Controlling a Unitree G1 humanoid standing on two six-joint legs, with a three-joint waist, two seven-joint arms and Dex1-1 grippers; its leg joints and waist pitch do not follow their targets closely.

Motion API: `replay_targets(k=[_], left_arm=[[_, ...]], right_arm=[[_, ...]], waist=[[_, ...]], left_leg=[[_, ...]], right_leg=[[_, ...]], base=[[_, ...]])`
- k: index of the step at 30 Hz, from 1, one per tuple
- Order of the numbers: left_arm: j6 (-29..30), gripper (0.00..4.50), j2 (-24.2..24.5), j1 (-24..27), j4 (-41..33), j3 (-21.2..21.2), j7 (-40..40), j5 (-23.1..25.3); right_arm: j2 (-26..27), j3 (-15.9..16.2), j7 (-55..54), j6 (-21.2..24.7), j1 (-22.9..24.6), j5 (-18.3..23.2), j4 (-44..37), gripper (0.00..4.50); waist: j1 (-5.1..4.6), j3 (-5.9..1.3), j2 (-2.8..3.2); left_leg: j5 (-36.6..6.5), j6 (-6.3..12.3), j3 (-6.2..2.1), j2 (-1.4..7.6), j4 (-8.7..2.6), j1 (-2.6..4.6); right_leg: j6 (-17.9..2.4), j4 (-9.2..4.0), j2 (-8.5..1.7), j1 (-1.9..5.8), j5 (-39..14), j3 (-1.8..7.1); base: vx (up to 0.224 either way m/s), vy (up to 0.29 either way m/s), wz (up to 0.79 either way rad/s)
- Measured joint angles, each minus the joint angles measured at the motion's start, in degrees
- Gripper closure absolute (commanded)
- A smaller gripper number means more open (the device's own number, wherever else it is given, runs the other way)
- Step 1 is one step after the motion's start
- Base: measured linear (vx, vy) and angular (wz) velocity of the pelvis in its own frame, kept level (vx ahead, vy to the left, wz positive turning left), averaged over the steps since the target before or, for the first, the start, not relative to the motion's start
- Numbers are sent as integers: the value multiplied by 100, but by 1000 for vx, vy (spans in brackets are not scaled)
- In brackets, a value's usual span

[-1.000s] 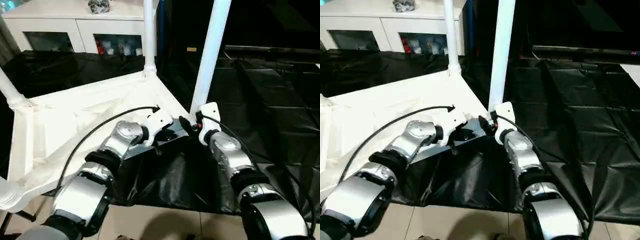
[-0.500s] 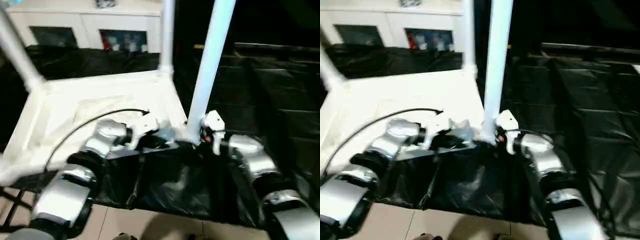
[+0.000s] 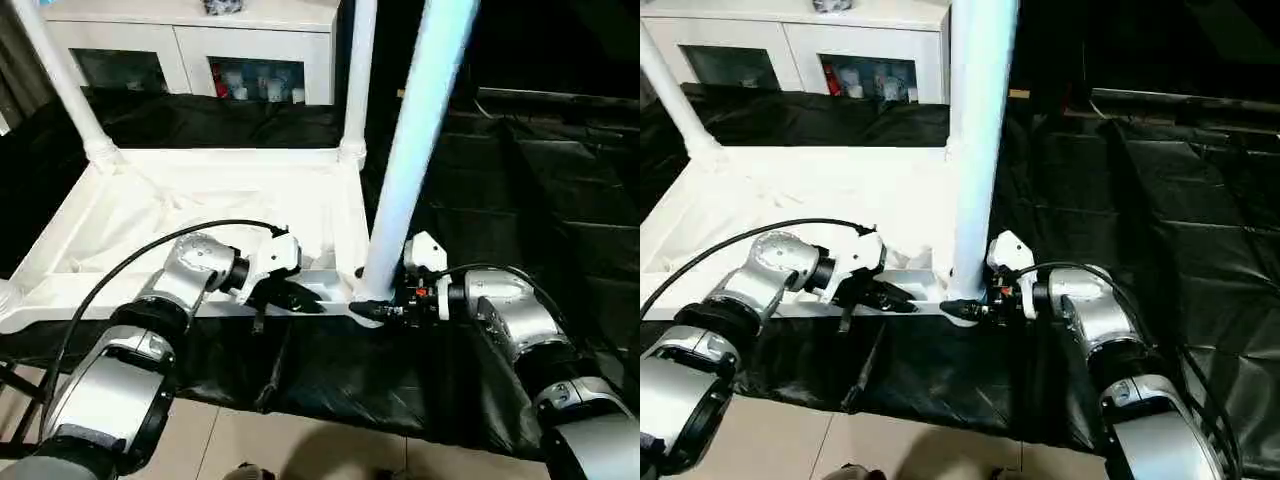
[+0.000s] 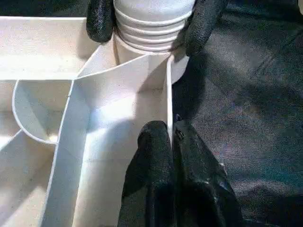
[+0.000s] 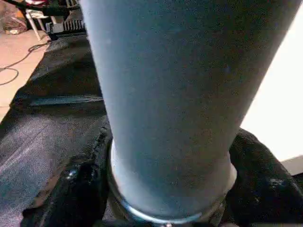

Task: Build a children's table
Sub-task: Rotate leg to tighten

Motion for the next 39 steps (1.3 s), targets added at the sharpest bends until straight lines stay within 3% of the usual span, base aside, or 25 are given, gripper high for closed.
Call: replay_targets(k=[6, 14, 20, 22, 27, 39], left_arm=[[95, 450, -125, -19, 0, 7, 701, 114], [686, 450, -920, -163, 133, 119, 2781, 366], [793, 450, -1193, -172, 167, 138, 3405, 454], [769, 450, -1191, -172, 170, 136, 3380, 454], [573, 450, -1067, -171, 168, 128, 3082, 438], [47, 450, -364, -25, 156, 136, 1144, 73]], right_arm=[[251, -245, -926, 88, 89, -17, 22, 174], [1051, -826, -4145, 147, -281, -266, 738, 176], [1351, -945, -5334, -28, -457, -376, 1045, 176], [1368, -974, -5361, -80, -457, -386, 1067, 120], [1198, -981, -4657, -172, -448, -376, 1067, 72], [150, -245, -1394, -498, -48, -263, 375, 72]], waist=[[-10, 0, 0], [-172, -11, -5], [-200, -28, 20], [-207, -28, 20], [-228, -27, 21], [-78, -26, 22]], left_leg=[[1, -1, -1, 3, 4, 5], [4, -3, -1, -13, 17, 22], [3, -3, -3, -13, 14, 27], [3, -2, -4, -13, 13, 25], [2, -2, -4, -13, 13, 5], [1, -1, -6, 10, -11, -5]], right_leg=[[0, 6, 1, 1, 0, -2], [33, -11, -5, 21, -20, 16], [35, -11, -5, 22, -21, 13], [35, -11, -4, 22, -21, 10], [14, -11, -5, 10, -8, 10], [1, 0, 6, -3, 0, -17]], base=[[0, 0, 0], [0, 0, 0], [0, 0, 0], [0, 0, 0], [0, 0, 0], [0, 0, 0]])
